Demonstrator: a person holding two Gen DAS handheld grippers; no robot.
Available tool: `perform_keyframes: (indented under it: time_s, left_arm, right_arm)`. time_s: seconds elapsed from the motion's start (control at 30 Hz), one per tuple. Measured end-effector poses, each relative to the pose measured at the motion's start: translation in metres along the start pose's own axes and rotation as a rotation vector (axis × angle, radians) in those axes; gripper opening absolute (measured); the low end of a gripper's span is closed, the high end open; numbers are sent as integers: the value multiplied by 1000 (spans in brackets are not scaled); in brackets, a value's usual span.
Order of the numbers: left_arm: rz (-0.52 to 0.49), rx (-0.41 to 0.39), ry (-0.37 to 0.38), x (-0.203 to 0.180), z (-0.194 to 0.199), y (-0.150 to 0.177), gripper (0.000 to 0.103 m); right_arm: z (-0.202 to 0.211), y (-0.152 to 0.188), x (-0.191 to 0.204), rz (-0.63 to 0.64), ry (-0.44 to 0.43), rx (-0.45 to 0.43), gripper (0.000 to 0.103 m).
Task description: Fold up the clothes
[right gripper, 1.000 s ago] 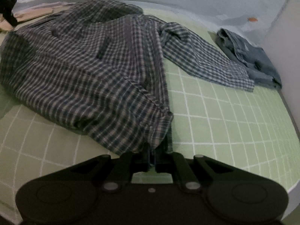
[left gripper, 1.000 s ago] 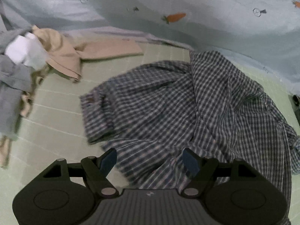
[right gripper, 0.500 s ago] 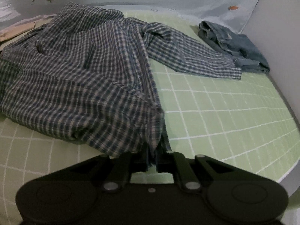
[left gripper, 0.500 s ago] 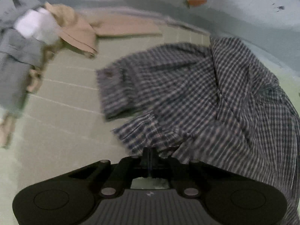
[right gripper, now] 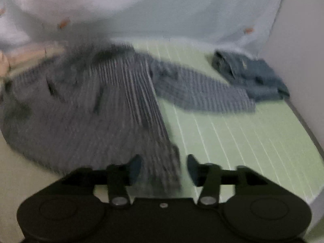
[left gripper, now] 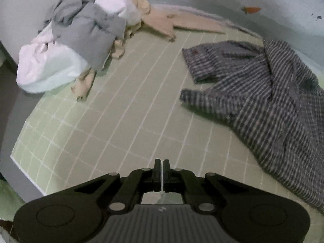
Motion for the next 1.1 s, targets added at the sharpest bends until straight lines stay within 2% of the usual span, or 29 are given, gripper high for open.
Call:
perform_keyframes:
  time_s: [0.07,0.2,0.3,0.33,0.43,0.5,0.7,0.8,0.9,0.93,1.0,1.03,1.07,1.1]
  left_arm:
    - [1,-16,17,-7,5,-5,5]
    - [0,-51,53,-20,19,-11,8]
    - [-38,-66,61,-36,24,-6,11]
    - [-51,-70,65,-39,27,-4,11]
    - [-63,-81,76,-43,35,1,12]
    - [-66,-87,82,-45,37,3,13]
    - [-52,-90,71,-39,37,4,16]
    - [-37,-69,70,-36,31,2,19]
    - [-28,-51,74,-35,24,0,26]
    - [-26,-49,77,-36,23,-3,28]
    - [-21,-52,90,-37,19,-12,42]
    - [-20,-56,96,-38,17,-17,51]
    - [-21,-63,101,-39,14,-24,54]
    - [-22,-69,105,-40,12,-30,62]
  right_arm:
    - [-7,-18,12,5,-38,-39,76]
    - [-41,-56,45,0,-136,-73,76]
    - [-84,-74,66,-114,-224,3,72]
    - [-97,-75,72,-148,-244,41,68]
    - [-124,-60,87,-222,-276,194,52]
    - [-124,-45,94,-228,-279,263,51]
    - [-68,16,108,-113,-348,341,50]
    - [-46,34,111,-82,-373,362,50]
    - [-35,26,106,-104,-364,329,51]
    - [-32,20,103,-107,-345,292,55]
    - [-26,6,95,-117,-289,213,66]
    - [-23,1,88,-126,-257,175,76]
    - [-23,-4,81,-133,-226,145,82]
    - [-23,-9,74,-139,-198,121,83]
Point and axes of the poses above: each gripper's, at about its wrist camera, not at the fingertips, and z roughly against the way its jaws point, x to its left, y to its underside, the point moved 7 cm from there along -z, roughly the way its jaws point, and after that the axes turned 4 degrees about -y, right-handed, at the moved point
